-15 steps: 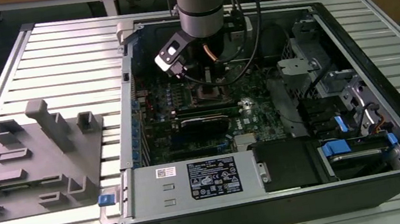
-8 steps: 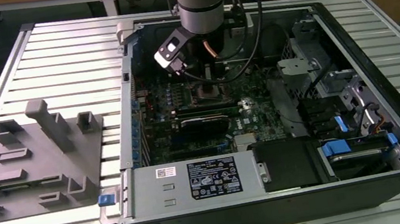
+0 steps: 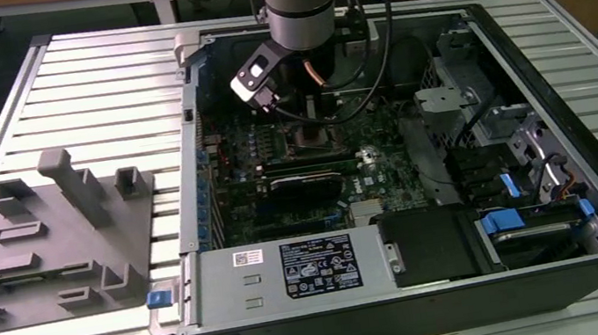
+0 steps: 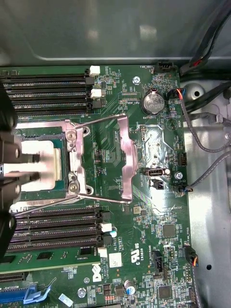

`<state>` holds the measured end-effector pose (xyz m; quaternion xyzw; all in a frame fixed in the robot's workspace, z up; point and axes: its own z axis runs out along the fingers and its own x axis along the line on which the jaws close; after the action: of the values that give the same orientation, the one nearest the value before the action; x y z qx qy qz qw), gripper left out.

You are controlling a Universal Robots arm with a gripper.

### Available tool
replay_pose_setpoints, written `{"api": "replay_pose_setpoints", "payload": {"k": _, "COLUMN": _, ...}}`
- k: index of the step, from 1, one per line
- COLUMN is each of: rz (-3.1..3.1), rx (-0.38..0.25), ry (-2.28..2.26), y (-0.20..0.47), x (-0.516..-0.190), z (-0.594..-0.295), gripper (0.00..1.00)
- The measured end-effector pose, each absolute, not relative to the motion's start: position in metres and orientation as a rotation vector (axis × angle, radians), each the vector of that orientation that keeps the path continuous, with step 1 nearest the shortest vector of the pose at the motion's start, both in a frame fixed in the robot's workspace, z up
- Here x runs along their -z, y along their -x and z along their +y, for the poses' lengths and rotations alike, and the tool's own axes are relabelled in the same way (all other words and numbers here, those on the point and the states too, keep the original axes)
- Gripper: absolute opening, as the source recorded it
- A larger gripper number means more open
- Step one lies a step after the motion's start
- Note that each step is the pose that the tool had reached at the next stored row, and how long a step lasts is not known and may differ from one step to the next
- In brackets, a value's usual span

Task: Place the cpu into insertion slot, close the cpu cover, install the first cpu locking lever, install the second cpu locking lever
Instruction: 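Place the cpu into insertion slot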

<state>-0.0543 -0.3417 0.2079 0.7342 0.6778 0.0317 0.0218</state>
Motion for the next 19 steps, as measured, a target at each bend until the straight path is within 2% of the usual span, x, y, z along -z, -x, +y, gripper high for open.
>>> {"api": "replay_pose_setpoints", "payload": {"k": 1, "rz": 2.1, "rx": -0.098, "ry": -2.275, "y": 0.0543, "x": -0.208, "z": -0.3417, "gripper": 0.23}}
{"api": "replay_pose_setpoints", "payload": {"k": 2, "rz": 2.1, "rx": -0.098, "ry": -2.275, "y": 0.0543, "x": -0.208, "z": -0.3417, "gripper": 0.23}}
{"api": "replay_pose_setpoints", "payload": {"k": 4, "rz": 2.1, "rx": -0.098, "ry": -2.275, "y": 0.0543, "x": -0.208, "z": -0.3417, "gripper": 0.35}}
{"api": "replay_pose_setpoints", "payload": {"k": 5, "rz": 2.1, "rx": -0.098, "ry": -2.275, "y": 0.0543, "x": -0.208, "z": -0.3417, "gripper": 0.35}}
{"api": "replay_pose_setpoints", "payload": {"k": 7, "rz": 2.1, "rx": -0.098, "ry": -2.275, "y": 0.0543, "x": -0.2081, "z": -0.3417, "gripper": 0.47}}
{"api": "replay_pose_setpoints", "payload": {"k": 9, "rz": 2.1, "rx": -0.098, "ry": -2.275, "y": 0.0543, "x": -0.2081, "z": -0.3417, "gripper": 0.47}}
{"api": "replay_pose_setpoints", "payload": {"k": 10, "rz": 2.1, "rx": -0.098, "ry": -2.275, "y": 0.0543, "x": -0.2081, "z": -0.3417, "gripper": 0.53}}
{"api": "replay_pose_setpoints", "payload": {"k": 19, "rz": 2.1, "rx": -0.098, "ry": -2.275, "y": 0.0543, "x": -0.2023, "z": -0.3417, "gripper": 0.53}}
